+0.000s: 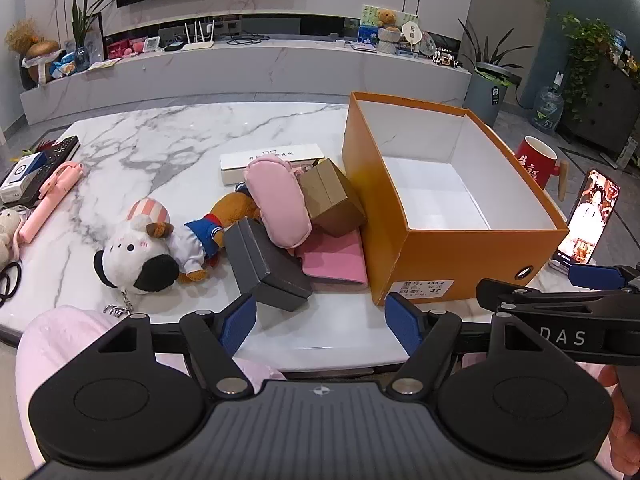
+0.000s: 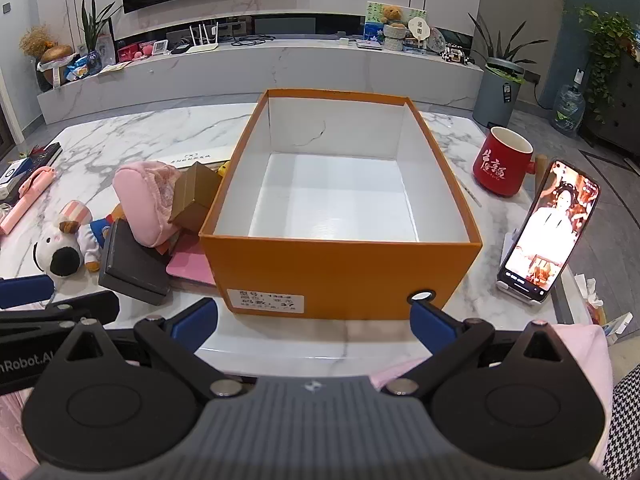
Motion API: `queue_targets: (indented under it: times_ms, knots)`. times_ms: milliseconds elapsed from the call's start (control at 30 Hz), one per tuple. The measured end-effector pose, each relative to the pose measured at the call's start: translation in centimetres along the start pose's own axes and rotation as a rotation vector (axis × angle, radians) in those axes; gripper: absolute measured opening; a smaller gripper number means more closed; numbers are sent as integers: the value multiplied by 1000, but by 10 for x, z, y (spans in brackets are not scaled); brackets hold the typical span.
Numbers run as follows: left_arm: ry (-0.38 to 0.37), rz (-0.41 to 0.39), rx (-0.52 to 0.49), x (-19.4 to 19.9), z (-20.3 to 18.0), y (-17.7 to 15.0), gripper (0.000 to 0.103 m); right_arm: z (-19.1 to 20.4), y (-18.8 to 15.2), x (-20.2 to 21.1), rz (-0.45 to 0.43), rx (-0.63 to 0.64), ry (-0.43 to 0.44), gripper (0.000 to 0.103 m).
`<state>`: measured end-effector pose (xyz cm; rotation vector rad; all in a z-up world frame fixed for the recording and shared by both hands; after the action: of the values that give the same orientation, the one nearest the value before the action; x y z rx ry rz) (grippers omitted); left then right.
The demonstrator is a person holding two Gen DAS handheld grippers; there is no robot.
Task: Organize objects
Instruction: 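Move both grippers toward the pink plush bag beside the orange box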
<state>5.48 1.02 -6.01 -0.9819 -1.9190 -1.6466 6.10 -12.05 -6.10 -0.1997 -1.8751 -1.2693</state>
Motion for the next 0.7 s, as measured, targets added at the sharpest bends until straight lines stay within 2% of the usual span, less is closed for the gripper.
queue_targets:
  times_ms: [533,633,700]
  knots:
    - [-7,9,-9,0,11,1,81,11,6,2,-22,45,56,102]
    - [-19,18,-5,0,19,4,79,15,12,5,-38,63,82,100]
    - [-36,19,-2,0,24,9,77,19,17,6,-50,83,105,93]
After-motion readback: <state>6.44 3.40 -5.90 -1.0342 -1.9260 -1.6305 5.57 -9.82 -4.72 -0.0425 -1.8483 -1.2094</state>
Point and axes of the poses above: each gripper's, at about its wrist camera, not at the fingertips, and x roughly against the way its jaws point, z to its left, y to its top, the point moved 8 cm from there along -x, roughly the way its jaws point, and after that the axes turned 10 degrees about -y, right-handed, at the moved point
